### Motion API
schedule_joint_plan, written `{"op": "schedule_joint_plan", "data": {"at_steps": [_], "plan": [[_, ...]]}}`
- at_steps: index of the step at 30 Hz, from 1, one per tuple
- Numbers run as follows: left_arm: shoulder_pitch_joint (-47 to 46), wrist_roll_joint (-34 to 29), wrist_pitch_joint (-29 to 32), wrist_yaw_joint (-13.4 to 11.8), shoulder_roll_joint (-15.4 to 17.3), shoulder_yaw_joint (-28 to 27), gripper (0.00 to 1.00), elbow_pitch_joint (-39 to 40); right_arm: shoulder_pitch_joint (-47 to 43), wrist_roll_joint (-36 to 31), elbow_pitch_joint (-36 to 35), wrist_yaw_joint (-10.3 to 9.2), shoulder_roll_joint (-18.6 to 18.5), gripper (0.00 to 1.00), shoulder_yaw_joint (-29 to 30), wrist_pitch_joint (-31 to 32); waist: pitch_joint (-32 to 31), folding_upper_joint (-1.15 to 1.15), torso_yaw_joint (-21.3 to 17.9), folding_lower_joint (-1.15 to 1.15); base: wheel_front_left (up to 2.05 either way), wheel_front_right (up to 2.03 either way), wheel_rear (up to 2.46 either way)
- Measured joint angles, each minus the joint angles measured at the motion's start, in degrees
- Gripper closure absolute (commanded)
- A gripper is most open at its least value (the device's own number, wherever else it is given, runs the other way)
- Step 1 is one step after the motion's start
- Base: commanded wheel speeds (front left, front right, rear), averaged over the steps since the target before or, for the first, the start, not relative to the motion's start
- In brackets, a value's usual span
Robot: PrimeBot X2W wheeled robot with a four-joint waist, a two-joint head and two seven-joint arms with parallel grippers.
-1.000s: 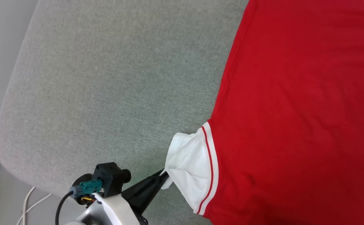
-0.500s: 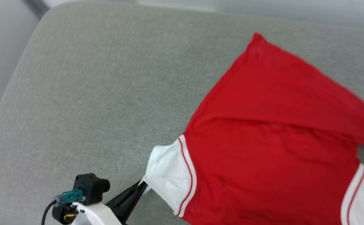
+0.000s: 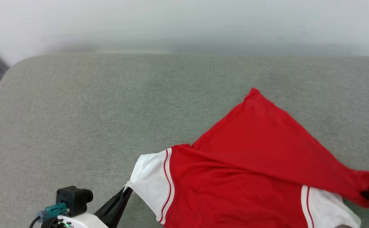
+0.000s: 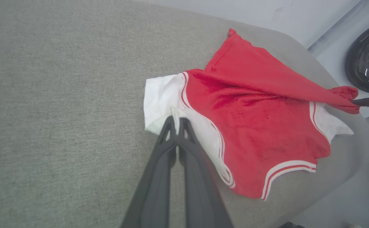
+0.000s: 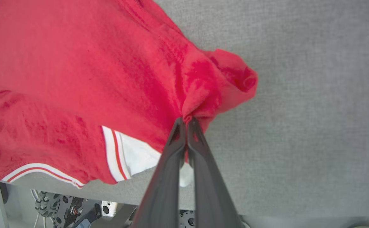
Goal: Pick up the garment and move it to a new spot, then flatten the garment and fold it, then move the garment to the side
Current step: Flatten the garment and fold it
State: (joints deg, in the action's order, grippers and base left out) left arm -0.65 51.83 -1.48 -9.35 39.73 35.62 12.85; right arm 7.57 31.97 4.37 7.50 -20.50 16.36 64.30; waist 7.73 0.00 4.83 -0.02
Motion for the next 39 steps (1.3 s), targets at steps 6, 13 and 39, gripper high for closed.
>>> {"op": "schedule_joint_plan", "data": {"at_steps": [6, 13, 39], "plan": [[1.1, 0.8, -1.8, -1.3, -0.7, -1.2, 1.00, -0.1, -7.9, 1.3, -3.8, 0.00, 2.6, 1.00, 0.3, -1.8, -2.2, 0.00, -2.4, 0.00, 0.00, 0.00, 0.00], [1.4, 0.9, -3.3, -1.8, -1.5, -2.0, 1.00, -0.3, -12.6, 1.9, -4.7, 0.00, 4.9, 1.00, -0.2, -3.8, -3.1, 0.00, -3.7, 0.01, 0.00, 0.00, 0.00], [-3.2, -3.7, -3.4, -2.6, -1.0, -1.0, 1.00, 6.0, 10.0, 2.4, -11.6, 0.00, -1.8, 0.00, -13.3, -3.9, 1.8, 0.00, 0.3, 0.02, 0.00, 0.00, 0.00]]}}
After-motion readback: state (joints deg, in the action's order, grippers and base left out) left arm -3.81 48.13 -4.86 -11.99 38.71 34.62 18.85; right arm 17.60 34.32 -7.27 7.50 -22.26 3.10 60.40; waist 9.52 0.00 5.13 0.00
